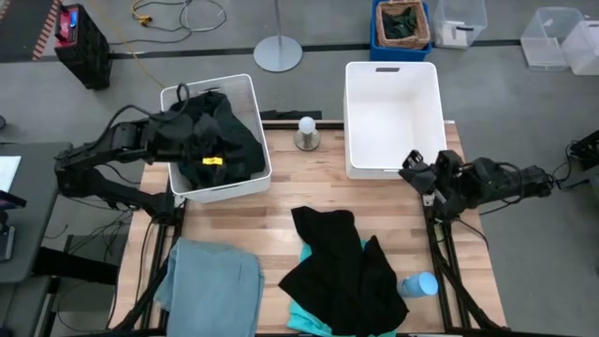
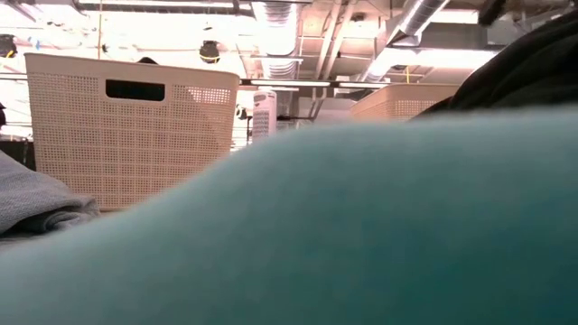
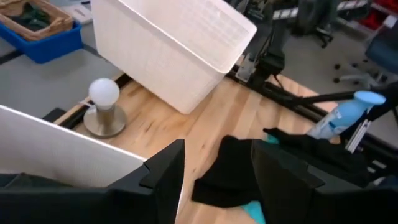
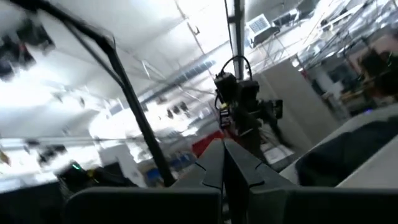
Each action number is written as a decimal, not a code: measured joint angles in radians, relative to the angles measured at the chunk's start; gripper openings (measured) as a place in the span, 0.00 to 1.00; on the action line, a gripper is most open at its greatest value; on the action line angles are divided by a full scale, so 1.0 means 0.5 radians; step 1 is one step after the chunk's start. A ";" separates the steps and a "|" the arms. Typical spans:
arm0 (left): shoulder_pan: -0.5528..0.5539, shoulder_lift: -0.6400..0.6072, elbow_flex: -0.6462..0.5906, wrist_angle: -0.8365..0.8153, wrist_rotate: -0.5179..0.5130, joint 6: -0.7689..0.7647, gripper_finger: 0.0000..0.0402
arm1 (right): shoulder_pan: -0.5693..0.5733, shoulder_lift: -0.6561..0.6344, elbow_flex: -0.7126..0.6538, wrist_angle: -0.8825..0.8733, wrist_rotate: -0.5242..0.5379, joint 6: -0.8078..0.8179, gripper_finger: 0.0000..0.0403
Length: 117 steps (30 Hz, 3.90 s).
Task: Sort clothes
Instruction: Put the black shirt into the left white laundry bin
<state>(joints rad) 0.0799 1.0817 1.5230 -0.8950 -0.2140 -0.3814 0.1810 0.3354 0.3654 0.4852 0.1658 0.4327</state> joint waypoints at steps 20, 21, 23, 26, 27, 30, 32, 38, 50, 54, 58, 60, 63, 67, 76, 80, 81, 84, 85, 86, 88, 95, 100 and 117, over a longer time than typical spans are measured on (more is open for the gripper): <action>-0.144 0.160 -0.002 -0.343 -0.008 -0.100 0.45 | 0.124 1.442 1.556 -1.365 -0.080 -0.501 0.10; -0.147 0.165 -0.002 -0.343 -0.008 -0.100 0.45 | 0.133 1.508 1.630 -1.494 -0.081 -0.445 0.12; -0.155 0.170 -0.002 -0.343 -0.008 -0.099 0.45 | 0.160 1.637 1.775 -1.762 -0.130 -0.332 0.16; -0.160 0.164 -0.002 -0.341 -0.013 -0.092 0.45 | 0.207 1.815 1.972 -2.082 -0.226 -0.182 0.24; -0.160 0.159 -0.002 -0.341 -0.026 -0.089 0.45 | 0.227 1.872 2.029 -2.189 -0.246 -0.126 0.28; -0.159 0.153 -0.002 -0.341 -0.052 -0.084 0.45 | 0.279 2.027 2.173 -2.369 -0.272 0.027 0.38; -0.159 0.150 -0.002 -0.341 -0.059 -0.083 0.45 | 0.320 2.120 2.237 -2.482 -0.273 0.099 0.45; -0.159 0.152 -0.002 -0.340 -0.062 -0.083 0.45 | 0.447 2.369 2.273 -2.783 -0.265 0.241 0.56; -0.159 0.152 -0.002 -0.340 -0.078 0.029 0.45 | 0.557 2.739 2.275 -3.043 -0.262 0.326 0.57; -0.159 0.152 -0.002 -0.344 -0.077 0.047 0.45 | 0.555 2.862 2.275 -3.096 -0.269 0.355 0.57; -0.159 0.152 -0.002 -0.390 -0.077 0.077 0.45 | 0.535 2.982 2.275 -3.108 -0.273 0.345 0.57; -0.159 0.152 -0.002 -0.416 -0.076 0.080 0.45 | 0.524 3.047 2.275 -3.110 -0.284 0.345 0.57; -0.159 0.152 -0.002 -0.456 -0.075 0.080 0.45 | 0.516 3.139 2.275 -3.115 -0.308 0.346 0.57; -0.159 0.149 -0.002 -0.497 -0.073 0.080 0.45 | 0.508 3.231 2.275 -3.101 -0.337 0.345 0.54; -0.159 0.117 -0.002 -0.512 -0.071 0.144 0.45 | 0.510 3.230 2.275 -3.026 -0.338 0.341 0.14; -0.159 0.092 -0.002 -0.521 -0.071 0.150 0.45 | 0.510 3.230 2.301 -3.048 -0.366 0.341 0.03; -0.159 0.087 -0.002 -0.522 -0.075 0.150 0.45 | 0.510 3.230 2.321 -3.062 -0.367 0.341 0.03; -0.159 0.067 -0.002 -0.523 -0.096 0.150 0.45 | 0.510 3.210 2.395 -3.098 -0.365 0.340 0.01; -0.159 0.062 -0.002 -0.522 -0.104 0.149 0.45 | 0.510 3.195 2.425 -3.105 -0.356 0.340 0.01; -0.159 0.057 -0.002 -0.521 -0.107 0.149 0.45 | 0.510 3.172 2.456 -3.113 -0.336 0.339 0.01; -0.159 0.040 -0.002 -0.521 -0.110 0.149 0.45 | 0.509 3.104 2.511 -3.121 -0.290 0.330 0.01; -0.159 -0.009 -0.002 -0.514 -0.242 0.068 0.45 | 0.470 2.793 2.690 -3.104 -0.111 0.278 0.00; -0.159 -0.035 -0.002 -0.484 -0.261 0.040 0.45 | 0.399 2.573 2.809 -2.909 0.044 0.143 0.00; -0.159 -0.017 -0.002 0.223 0.279 0.335 0.45 | -0.063 2.433 2.846 -1.806 0.137 -0.360 0.00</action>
<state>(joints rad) 0.0002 1.0733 1.5219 -0.7836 -0.0746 -0.2138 0.1493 1.5518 1.7885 -0.4177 0.2341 0.2526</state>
